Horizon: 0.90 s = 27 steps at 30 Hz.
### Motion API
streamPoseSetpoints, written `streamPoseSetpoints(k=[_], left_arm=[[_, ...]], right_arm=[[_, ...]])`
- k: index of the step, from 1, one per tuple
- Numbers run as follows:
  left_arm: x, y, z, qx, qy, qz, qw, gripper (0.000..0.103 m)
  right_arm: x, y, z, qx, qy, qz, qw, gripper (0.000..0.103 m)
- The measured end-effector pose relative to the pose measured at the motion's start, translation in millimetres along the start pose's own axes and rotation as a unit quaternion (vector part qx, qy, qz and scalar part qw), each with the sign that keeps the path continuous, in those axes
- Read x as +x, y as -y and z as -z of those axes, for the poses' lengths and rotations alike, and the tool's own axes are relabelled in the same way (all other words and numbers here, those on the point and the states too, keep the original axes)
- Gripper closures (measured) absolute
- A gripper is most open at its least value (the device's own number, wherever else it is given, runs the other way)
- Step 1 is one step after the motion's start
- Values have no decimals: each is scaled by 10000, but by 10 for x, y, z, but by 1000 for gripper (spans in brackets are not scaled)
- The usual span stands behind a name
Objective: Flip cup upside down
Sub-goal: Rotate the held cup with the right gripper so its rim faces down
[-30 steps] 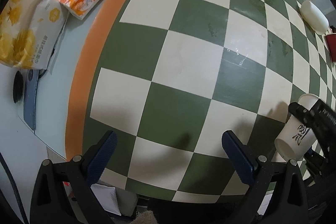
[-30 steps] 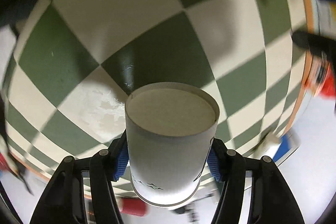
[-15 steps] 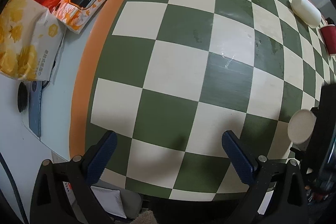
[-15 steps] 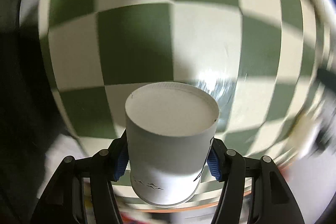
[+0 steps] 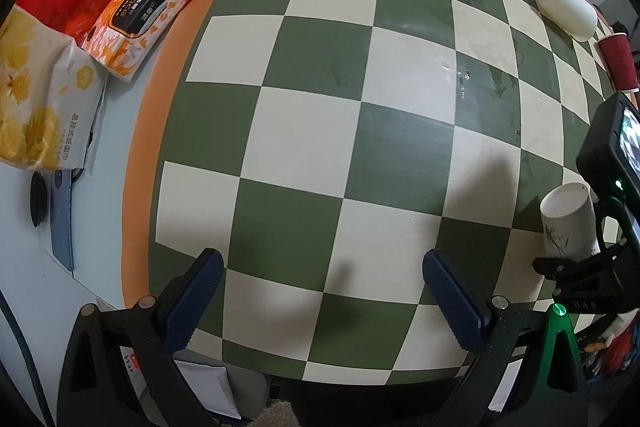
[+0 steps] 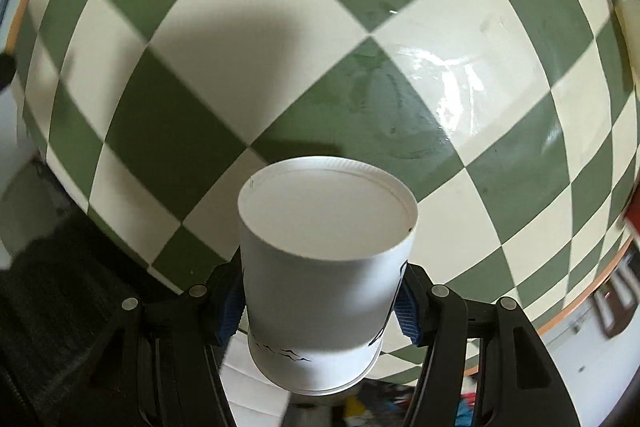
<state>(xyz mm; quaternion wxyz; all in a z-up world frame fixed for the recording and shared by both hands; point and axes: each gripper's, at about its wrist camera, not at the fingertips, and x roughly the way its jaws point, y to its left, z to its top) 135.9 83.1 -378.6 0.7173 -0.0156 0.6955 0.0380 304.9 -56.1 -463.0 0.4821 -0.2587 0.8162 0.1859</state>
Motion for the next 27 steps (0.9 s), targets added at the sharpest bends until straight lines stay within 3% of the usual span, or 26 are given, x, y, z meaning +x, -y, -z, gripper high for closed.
streamPoseSetpoints(k=[9, 19, 20, 23, 27], left_arm=[[37, 30, -16, 40, -35, 41, 10000, 1], [-6, 137, 5, 125, -44, 211, 9997, 1], [-12, 151, 11, 137, -39, 209, 9997, 1], [-36, 203, 19, 157, -36, 216, 9996, 1], [-47, 256, 20, 180, -25, 226, 9996, 1]], right_arm=[[10, 342, -91, 285, -26, -31, 9996, 38], [-22, 449, -145, 574, 3, -172, 9982, 37], [-33, 486, -141, 608, 11, -228, 9979, 35], [-112, 577, -115, 682, 46, -379, 9969, 14], [-232, 743, -69, 781, 123, -476, 9957, 12]])
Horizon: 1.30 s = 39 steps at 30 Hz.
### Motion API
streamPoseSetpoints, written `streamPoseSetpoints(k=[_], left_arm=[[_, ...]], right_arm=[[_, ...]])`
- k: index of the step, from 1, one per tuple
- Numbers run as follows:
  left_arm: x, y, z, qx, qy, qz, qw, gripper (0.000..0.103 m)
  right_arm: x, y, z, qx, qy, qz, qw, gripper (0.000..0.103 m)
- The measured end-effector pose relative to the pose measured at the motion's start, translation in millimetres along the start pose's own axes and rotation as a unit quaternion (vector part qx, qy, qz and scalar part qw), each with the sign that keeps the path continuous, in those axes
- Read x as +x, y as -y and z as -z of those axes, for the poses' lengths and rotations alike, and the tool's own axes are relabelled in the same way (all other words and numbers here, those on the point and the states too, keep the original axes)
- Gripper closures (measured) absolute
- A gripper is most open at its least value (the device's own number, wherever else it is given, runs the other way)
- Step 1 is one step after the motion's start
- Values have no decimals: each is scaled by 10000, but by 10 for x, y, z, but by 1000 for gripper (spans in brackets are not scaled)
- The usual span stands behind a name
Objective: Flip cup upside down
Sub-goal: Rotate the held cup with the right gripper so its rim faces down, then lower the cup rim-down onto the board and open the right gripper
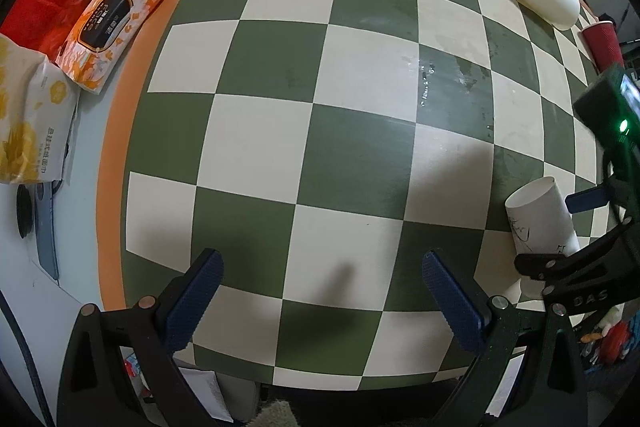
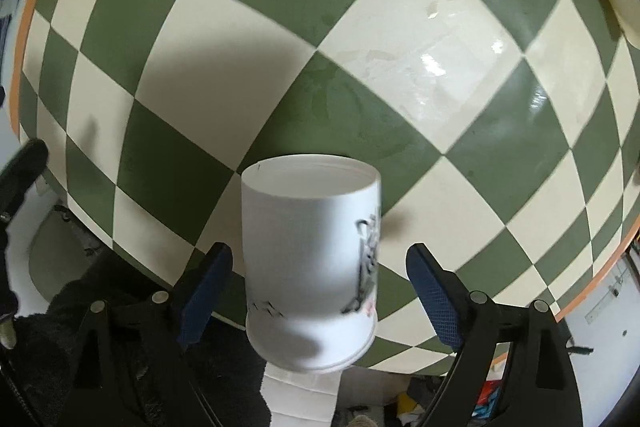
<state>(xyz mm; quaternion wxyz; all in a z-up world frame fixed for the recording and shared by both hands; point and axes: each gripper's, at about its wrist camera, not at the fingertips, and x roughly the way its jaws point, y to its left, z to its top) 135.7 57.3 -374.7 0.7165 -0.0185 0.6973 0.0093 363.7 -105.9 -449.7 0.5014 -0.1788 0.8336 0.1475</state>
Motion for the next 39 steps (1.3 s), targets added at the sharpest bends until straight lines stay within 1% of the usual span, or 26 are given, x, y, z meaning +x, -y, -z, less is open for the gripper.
streamPoseSetpoints(k=[2, 6, 8, 9, 11, 12, 14, 17, 18, 22, 24, 25, 27, 28, 31, 34, 35, 37, 39], left_arm=[[-14, 15, 1, 4, 1, 5, 10000, 1], [-19, -72, 24, 40, 16, 10, 10000, 1], [-26, -68, 34, 49, 23, 18, 10000, 1], [-33, -61, 29, 55, 28, 14, 10000, 1], [-47, -50, 35, 63, 38, 6, 10000, 1], [-53, -50, 43, 63, 38, 6, 10000, 1], [-52, -50, 51, 68, 37, -7, 10000, 1], [-35, -41, 71, 61, 12, -11, 10000, 1], [-27, -41, 73, 61, 6, -11, 10000, 1], [8, -48, 115, 61, -26, -9, 10000, 1], [23, -47, 126, 55, -55, 3, 10000, 1], [39, -57, 81, 48, -70, 9, 10000, 1], [46, -50, 93, 69, -71, 4, 10000, 1], [43, -46, 95, 79, -66, 6, 9999, 1], [35, -58, 93, 90, -61, 9, 9999, 1], [28, -62, 49, 68, -75, 30, 9999, 1], [27, -66, 36, 49, -80, 41, 9999, 1], [15, -62, -4, 21, -88, 62, 9999, 1], [6, -54, -44, 10, -81, 81, 9999, 1]], right_arm=[[-62, 80, -6, 68, 45, -83, 9999, 12], [-180, 241, -32, 145, 141, -234, 9995, 12], [-231, 317, -95, 182, 159, -260, 9994, 12], [-229, 342, -51, 200, 164, -269, 9993, 12], [-243, 396, -95, 234, 170, -290, 9992, 12], [-277, 301, -49, 244, 159, -268, 9992, 12], [-357, 255, -95, 285, 136, -235, 9992, 12], [-335, 297, -137, 359, 57, -212, 9991, 12], [-382, 247, -203, 380, 21, -198, 9991, 12], [-321, 292, -237, 429, -22, -181, 9989, 13], [-262, 301, -224, 432, -30, -171, 9989, 21], [-258, 311, -222, 443, -30, -180, 9989, 24], [-254, 327, -217, 485, -13, -217, 9986, 43], [-252, 342, -197, 506, -1, -246, 9984, 43], [-290, 367, -123, 539, 196, -256, 9980, 43], [-411, 466, -21, 699, 526, -392, 9954, 43], [-464, 502, 17, 754, 687, -427, 9939, 43], [-603, 599, 116, 929, 1155, -432, 9880, 43], [-718, 703, 219, 1128, 1649, -530, 9784, 43]])
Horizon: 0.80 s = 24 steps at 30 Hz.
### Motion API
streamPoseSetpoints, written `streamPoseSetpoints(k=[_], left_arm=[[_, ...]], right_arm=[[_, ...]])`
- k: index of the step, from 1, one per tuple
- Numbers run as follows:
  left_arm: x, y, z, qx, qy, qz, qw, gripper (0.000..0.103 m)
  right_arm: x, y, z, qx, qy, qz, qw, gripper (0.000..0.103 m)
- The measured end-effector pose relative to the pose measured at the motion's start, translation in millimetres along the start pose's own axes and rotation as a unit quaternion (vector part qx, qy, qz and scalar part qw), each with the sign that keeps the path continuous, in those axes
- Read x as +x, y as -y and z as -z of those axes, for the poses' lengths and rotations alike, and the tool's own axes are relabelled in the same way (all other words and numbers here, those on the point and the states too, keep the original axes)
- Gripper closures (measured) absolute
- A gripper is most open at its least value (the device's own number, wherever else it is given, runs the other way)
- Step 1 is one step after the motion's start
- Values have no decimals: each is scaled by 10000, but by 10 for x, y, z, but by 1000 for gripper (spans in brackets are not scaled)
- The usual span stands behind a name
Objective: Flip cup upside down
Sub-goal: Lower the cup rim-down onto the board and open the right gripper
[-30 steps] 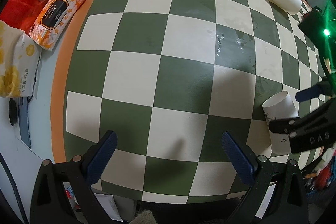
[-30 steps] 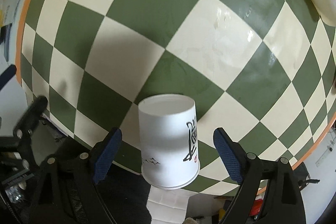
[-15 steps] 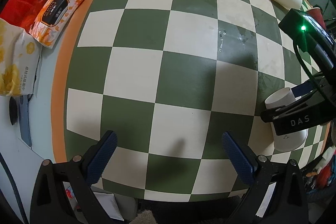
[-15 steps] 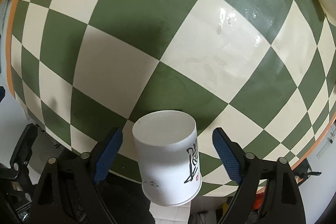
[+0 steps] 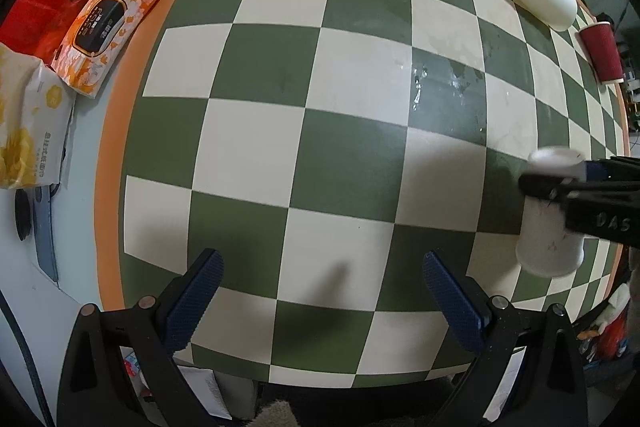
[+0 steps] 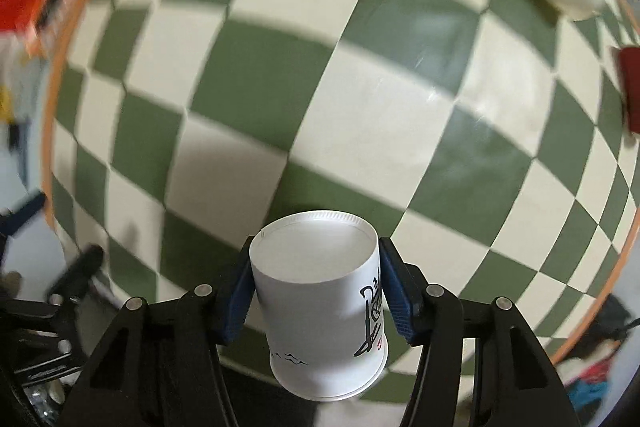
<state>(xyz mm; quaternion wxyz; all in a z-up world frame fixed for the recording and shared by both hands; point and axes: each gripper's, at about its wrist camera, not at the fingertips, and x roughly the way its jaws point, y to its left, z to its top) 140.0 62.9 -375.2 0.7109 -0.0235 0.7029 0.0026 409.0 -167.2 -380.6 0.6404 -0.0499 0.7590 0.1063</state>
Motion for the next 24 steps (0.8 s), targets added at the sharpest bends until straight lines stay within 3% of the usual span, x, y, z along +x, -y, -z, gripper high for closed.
streamPoseSetpoints(k=[5, 12, 17, 24], left_arm=[[-6, 36, -128, -20, 21, 32, 10000, 1], [26, 129, -329, 42, 25, -27, 10000, 1], [48, 261, -384, 191, 21, -76, 9998, 1], [56, 363, -375, 350, 25, -95, 9993, 1]], right_arm=[[-314, 246, 114, 577, 1424, -182, 9880, 43], [-562, 499, 192, 1128, 3210, -185, 9402, 43], [-469, 485, 382, 1184, 3713, -111, 9209, 43], [-359, 270, 433, 902, 3735, 6, 9232, 43]])
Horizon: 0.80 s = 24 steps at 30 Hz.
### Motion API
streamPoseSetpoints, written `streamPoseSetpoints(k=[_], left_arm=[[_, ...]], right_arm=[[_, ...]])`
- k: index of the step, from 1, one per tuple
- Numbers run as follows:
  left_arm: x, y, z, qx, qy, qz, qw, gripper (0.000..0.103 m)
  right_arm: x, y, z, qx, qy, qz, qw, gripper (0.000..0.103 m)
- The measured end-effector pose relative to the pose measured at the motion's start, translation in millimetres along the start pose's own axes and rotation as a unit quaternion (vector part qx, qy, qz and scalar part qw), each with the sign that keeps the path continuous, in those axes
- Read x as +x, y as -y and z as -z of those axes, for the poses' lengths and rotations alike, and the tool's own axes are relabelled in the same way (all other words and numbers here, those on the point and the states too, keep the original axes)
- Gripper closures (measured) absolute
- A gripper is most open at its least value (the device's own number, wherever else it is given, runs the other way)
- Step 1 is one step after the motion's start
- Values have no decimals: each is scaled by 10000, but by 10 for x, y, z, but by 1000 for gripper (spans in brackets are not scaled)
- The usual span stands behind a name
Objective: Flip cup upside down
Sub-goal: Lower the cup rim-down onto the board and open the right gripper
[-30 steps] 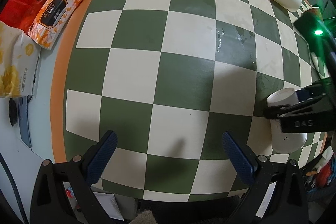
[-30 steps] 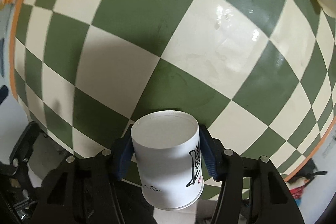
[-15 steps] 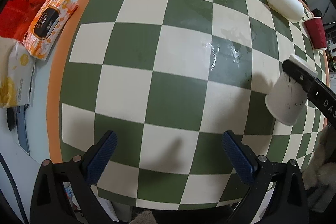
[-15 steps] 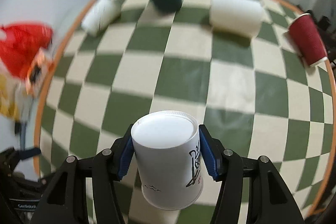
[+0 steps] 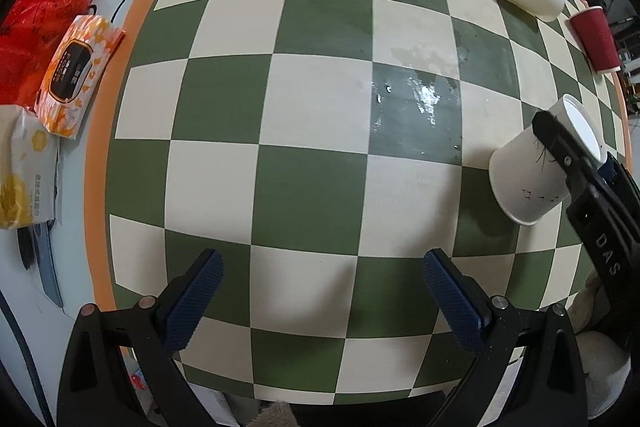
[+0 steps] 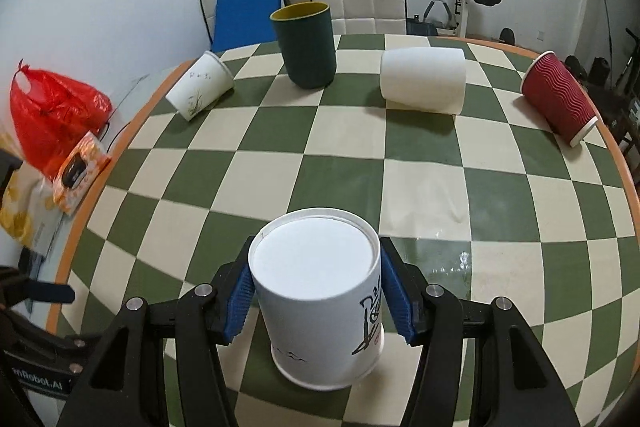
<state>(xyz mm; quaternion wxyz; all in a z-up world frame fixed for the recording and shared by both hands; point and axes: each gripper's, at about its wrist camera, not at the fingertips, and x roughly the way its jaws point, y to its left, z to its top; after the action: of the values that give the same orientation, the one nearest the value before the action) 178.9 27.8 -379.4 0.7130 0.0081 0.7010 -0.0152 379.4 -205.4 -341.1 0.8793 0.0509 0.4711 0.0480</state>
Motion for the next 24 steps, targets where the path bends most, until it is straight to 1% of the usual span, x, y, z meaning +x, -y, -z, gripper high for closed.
streamPoseSetpoints(k=[7, 12, 17, 19, 20, 23, 24], left_arm=[[-14, 65, 54, 56, 60, 15, 10000, 1], [-73, 86, 90, 66, 107, 14, 9999, 1], [-78, 40, 138, 63, 157, 14, 9999, 1], [-103, 54, 153, 69, 190, 21, 9998, 1], [-117, 56, 174, 71, 207, 22, 9998, 1], [-187, 78, 176, 73, 274, 23, 9996, 1], [-213, 85, 176, 69, 304, 25, 9995, 1]], right_arm=[[-21, -4, 56, -23, -253, -13, 9997, 43], [-30, -12, 93, -53, -351, 15, 9994, 43], [-39, -29, 130, -70, -518, 38, 9986, 42], [-31, -32, 125, -44, -649, 64, 9979, 35], [-32, -32, 123, -27, -708, 90, 9974, 27], [-99, -28, 113, 41, -763, 46, 9971, 18], [-133, -30, 106, 49, -790, 66, 9968, 11]])
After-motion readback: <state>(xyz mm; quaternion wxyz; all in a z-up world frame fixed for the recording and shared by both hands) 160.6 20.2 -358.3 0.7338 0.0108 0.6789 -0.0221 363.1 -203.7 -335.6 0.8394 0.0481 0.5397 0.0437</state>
